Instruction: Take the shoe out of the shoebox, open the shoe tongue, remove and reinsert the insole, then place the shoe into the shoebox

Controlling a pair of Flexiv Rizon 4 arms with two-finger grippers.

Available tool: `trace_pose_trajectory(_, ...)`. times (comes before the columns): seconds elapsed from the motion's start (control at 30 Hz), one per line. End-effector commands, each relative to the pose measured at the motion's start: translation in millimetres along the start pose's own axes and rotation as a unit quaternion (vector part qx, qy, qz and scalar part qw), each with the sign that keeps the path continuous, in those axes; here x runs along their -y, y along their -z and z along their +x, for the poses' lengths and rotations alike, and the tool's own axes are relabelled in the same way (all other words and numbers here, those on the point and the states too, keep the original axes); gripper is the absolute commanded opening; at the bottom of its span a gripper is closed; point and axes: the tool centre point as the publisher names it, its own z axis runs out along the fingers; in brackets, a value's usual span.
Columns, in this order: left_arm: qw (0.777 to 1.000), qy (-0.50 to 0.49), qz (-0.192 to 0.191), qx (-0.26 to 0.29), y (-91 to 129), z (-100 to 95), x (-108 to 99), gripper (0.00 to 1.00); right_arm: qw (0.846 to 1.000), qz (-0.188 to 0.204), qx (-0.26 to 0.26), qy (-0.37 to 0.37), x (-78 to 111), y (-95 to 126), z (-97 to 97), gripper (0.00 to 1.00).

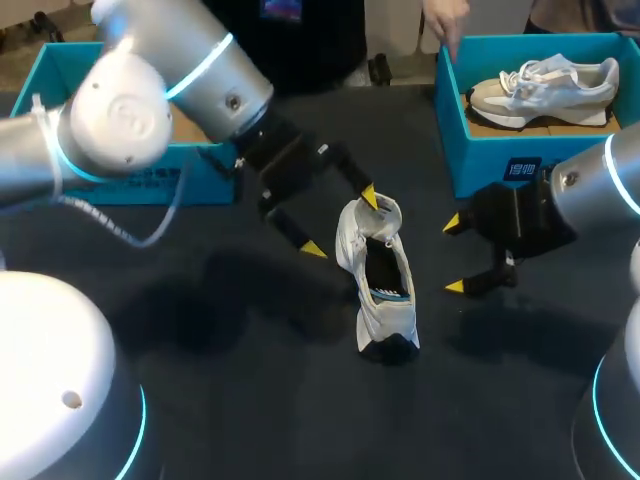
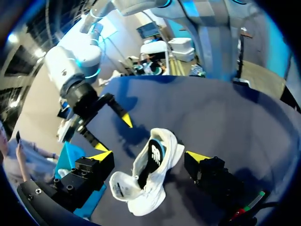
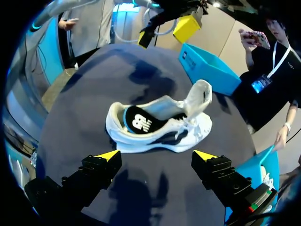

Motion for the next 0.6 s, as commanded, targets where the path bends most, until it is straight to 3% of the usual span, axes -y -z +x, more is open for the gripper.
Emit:
trace_pose_trajectory(0.03,0.995,-0.005,-0.005,-0.097,4,-6.8,-1,1.0,1.0,0.021,-0.008,0.0,6.6,26,2.8,1.0)
trace_pose_trajectory(0.23,0.995,-0.012,-0.006,-0.098,5,-7.6,0,1.0,0.998,0.049,-0.026,-0.005,19.9,51,-3.1,1.0)
trace_pose_trajectory(0.6,0.995,-0.012,-0.006,-0.098,5,-7.6,0,1.0,0.997,0.066,-0.042,-0.01,29.2,97,-19.4,1.0)
